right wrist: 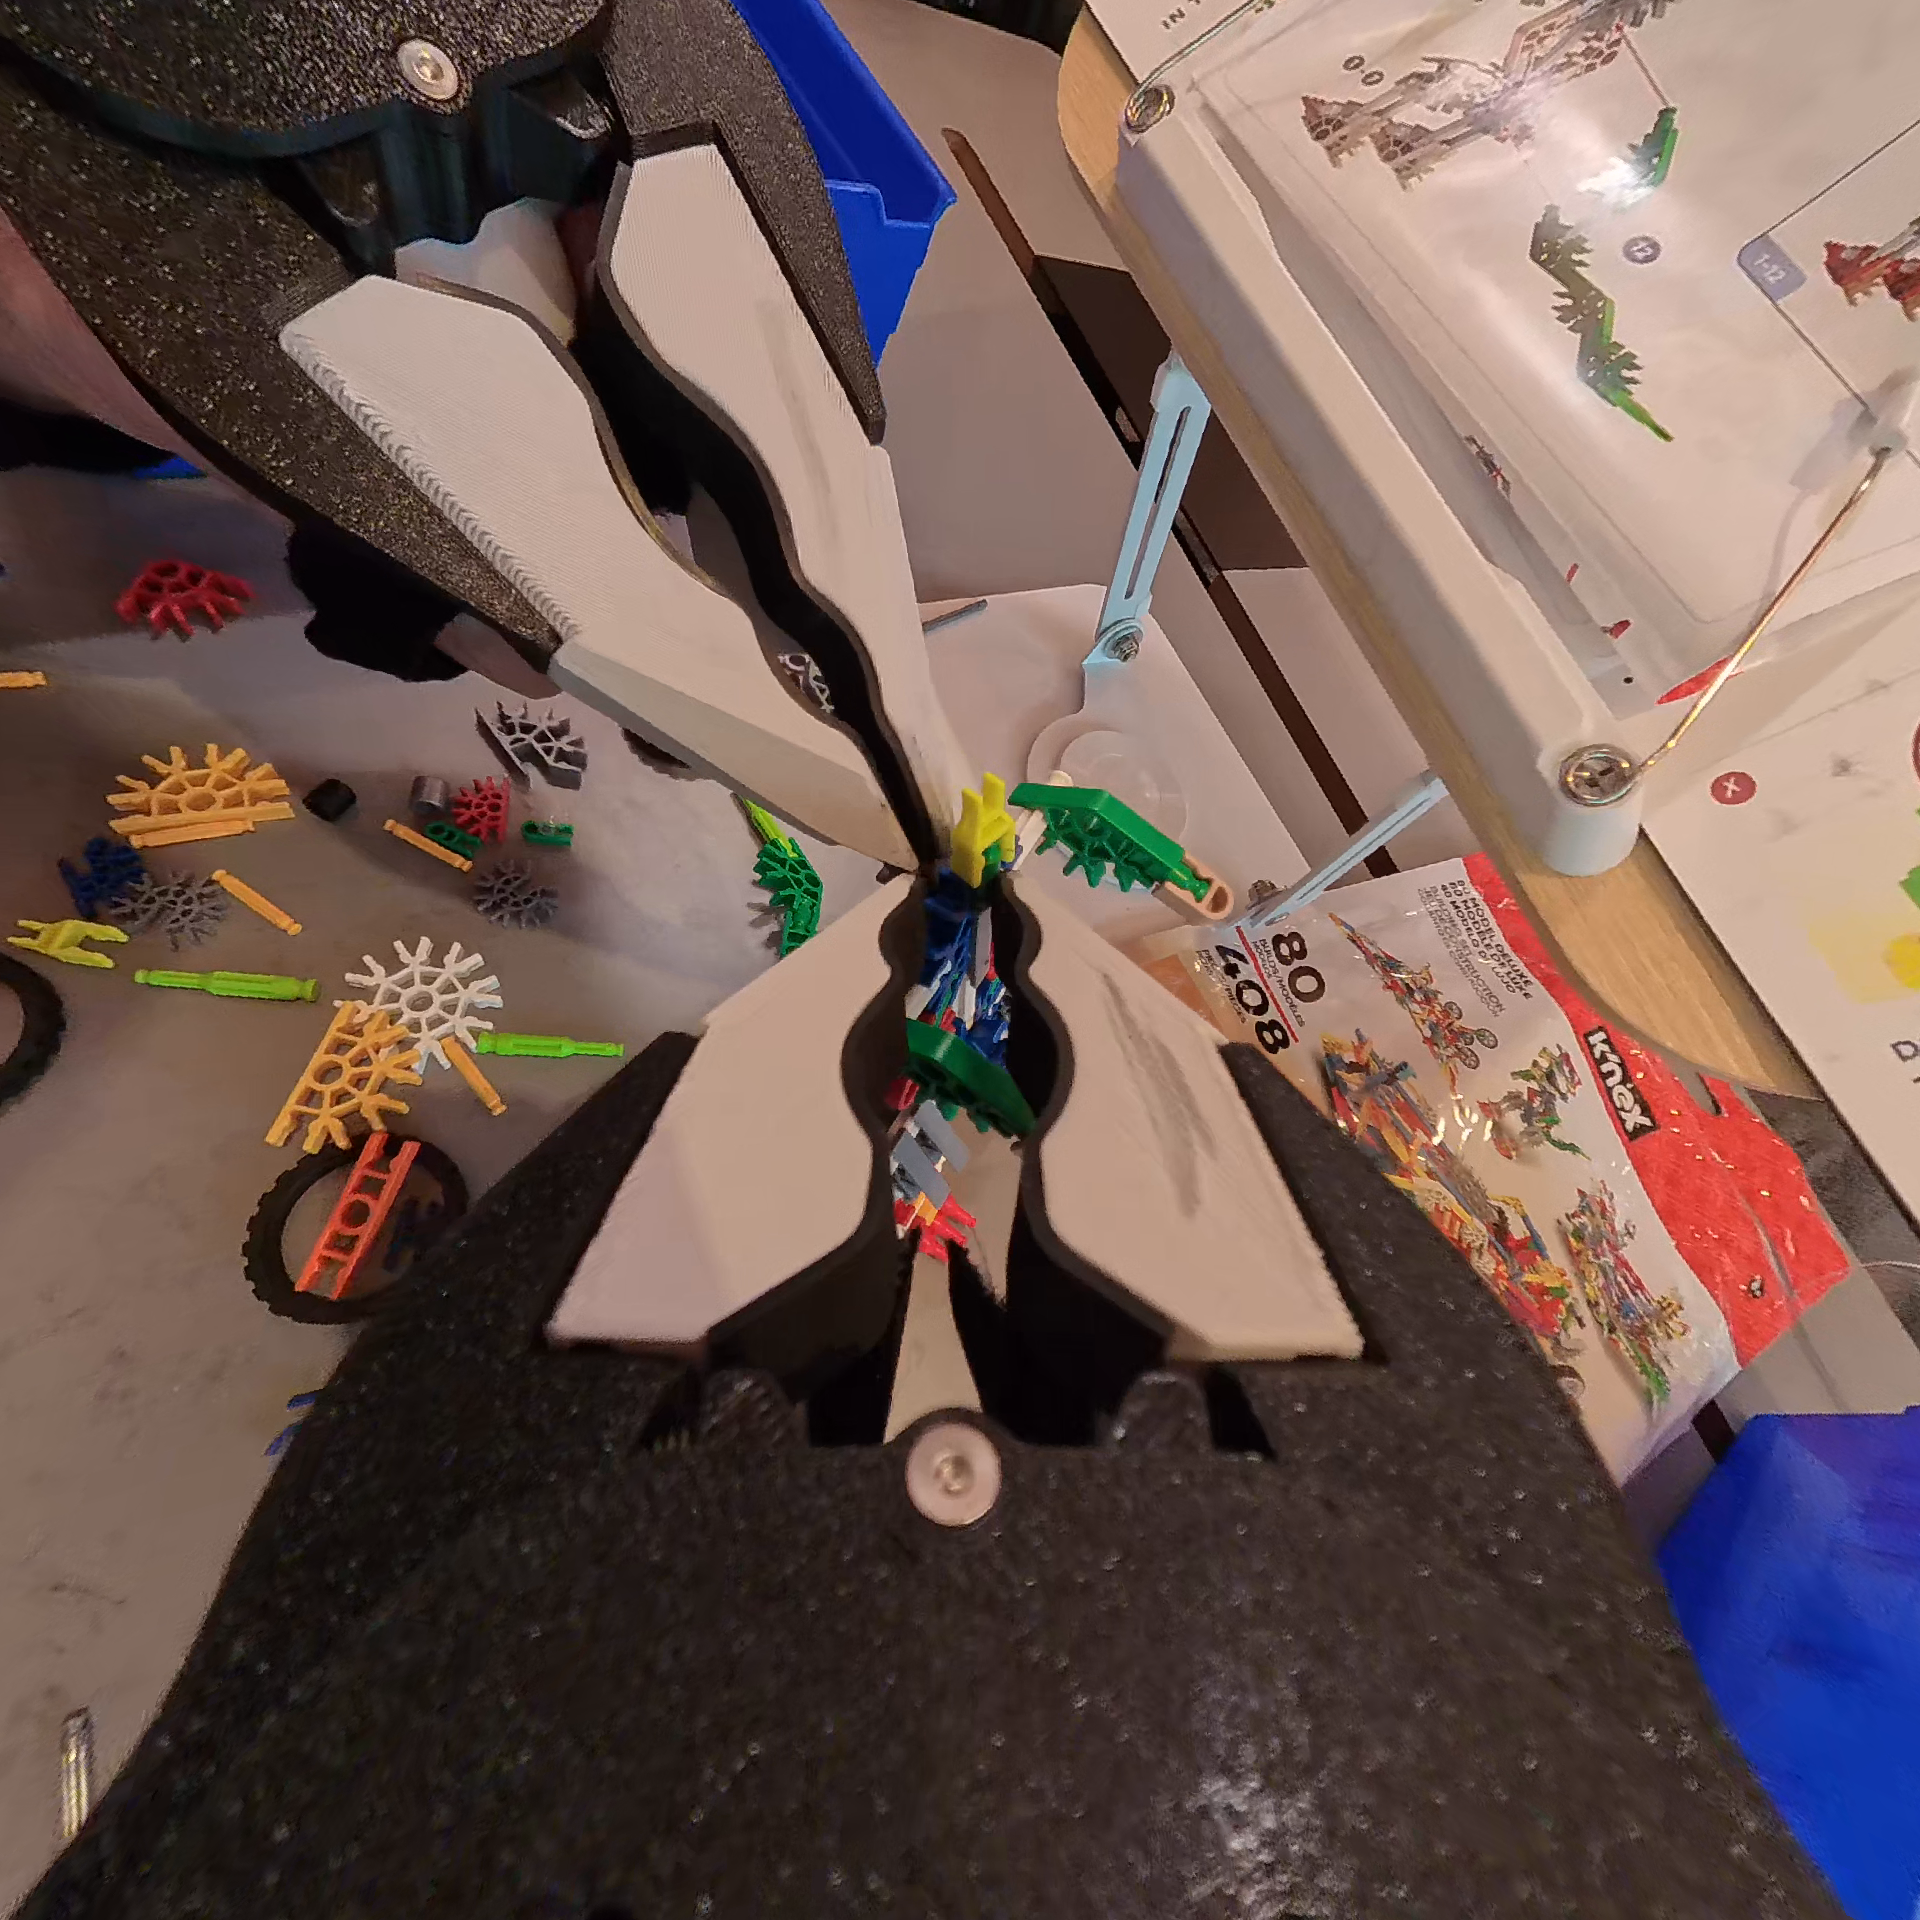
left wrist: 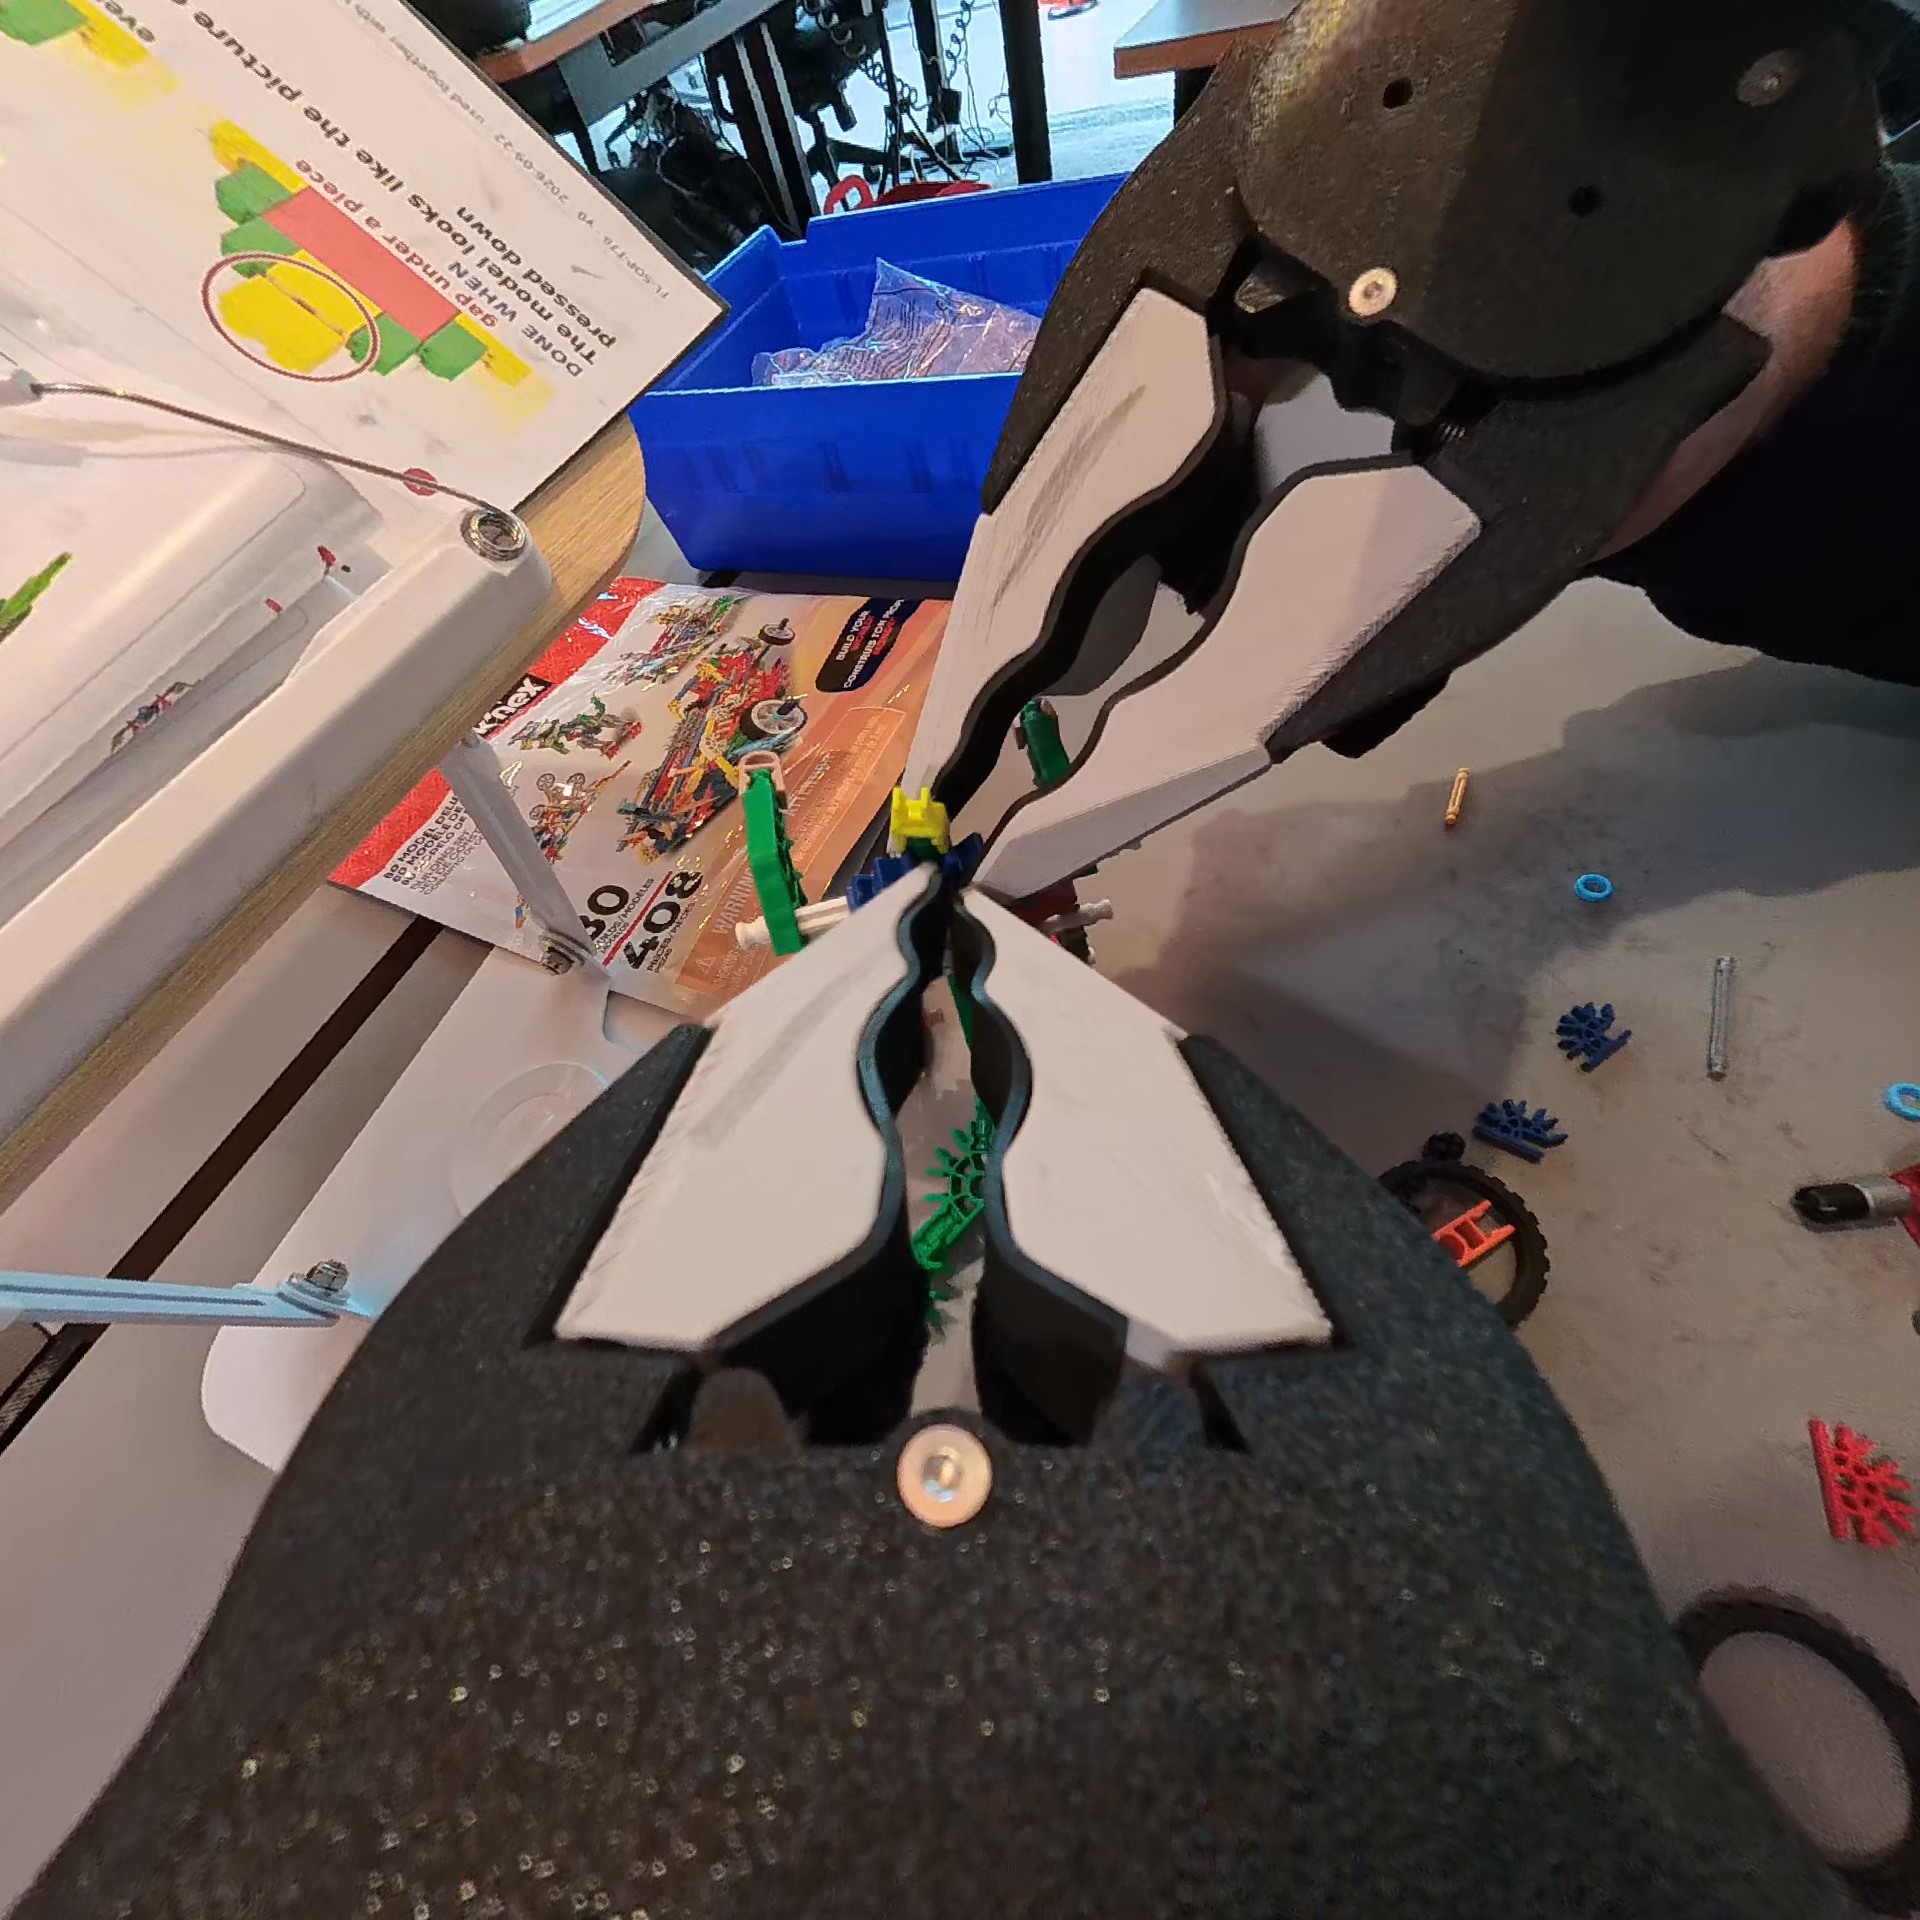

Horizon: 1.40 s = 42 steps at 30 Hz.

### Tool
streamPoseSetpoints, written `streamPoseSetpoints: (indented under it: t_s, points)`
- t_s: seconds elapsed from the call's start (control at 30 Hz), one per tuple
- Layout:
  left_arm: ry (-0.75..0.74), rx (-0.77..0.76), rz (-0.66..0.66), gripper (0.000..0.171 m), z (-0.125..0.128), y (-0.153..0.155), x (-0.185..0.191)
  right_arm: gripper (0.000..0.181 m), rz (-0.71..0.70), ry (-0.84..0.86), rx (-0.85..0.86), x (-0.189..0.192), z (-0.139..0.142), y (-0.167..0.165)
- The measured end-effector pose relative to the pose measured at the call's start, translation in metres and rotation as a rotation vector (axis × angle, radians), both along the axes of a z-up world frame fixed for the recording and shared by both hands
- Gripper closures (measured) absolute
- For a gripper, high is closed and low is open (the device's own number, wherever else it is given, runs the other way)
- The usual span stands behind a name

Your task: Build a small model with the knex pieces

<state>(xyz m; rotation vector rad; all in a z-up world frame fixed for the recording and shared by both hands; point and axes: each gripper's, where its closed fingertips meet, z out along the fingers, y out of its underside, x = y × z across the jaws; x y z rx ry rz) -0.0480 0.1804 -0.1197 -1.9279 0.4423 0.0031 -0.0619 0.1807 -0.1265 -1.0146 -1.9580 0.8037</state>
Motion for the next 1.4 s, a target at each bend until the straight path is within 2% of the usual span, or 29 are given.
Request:
streamPoseSetpoints:
  t_s: [0.2, 0.4, 0.63, 0.77, 1.4]
  points:
    - [-0.004, -0.001, 0.021, 0.171, -0.001, 0.002, -0.003, 0.173, -0.023, 0.015, 0.032, -0.003, 0.000, 0.002]
    - [0.015, 0.028, 0.043, 0.171, 0.009, 0.001, -0.002, 0.171, -0.014, 0.022, -0.085, 0.000, 0.006, 0.002]
    - [0.053, -0.011, 0.065, 0.168, 0.004, -0.001, -0.007, 0.171, 0.009, -0.001, -0.121, 0.001, 0.002, -0.003]
    - [0.023, -0.020, 0.054, 0.170, 0.002, -0.001, -0.006, 0.171, 0.007, -0.001, -0.122, 0.000, 0.001, -0.003]
    - [0.006, -0.004, 0.095, 0.171, -0.001, 0.004, -0.011, 0.173, -0.024, 0.018, 0.008, -0.004, -0.001, -0.002]
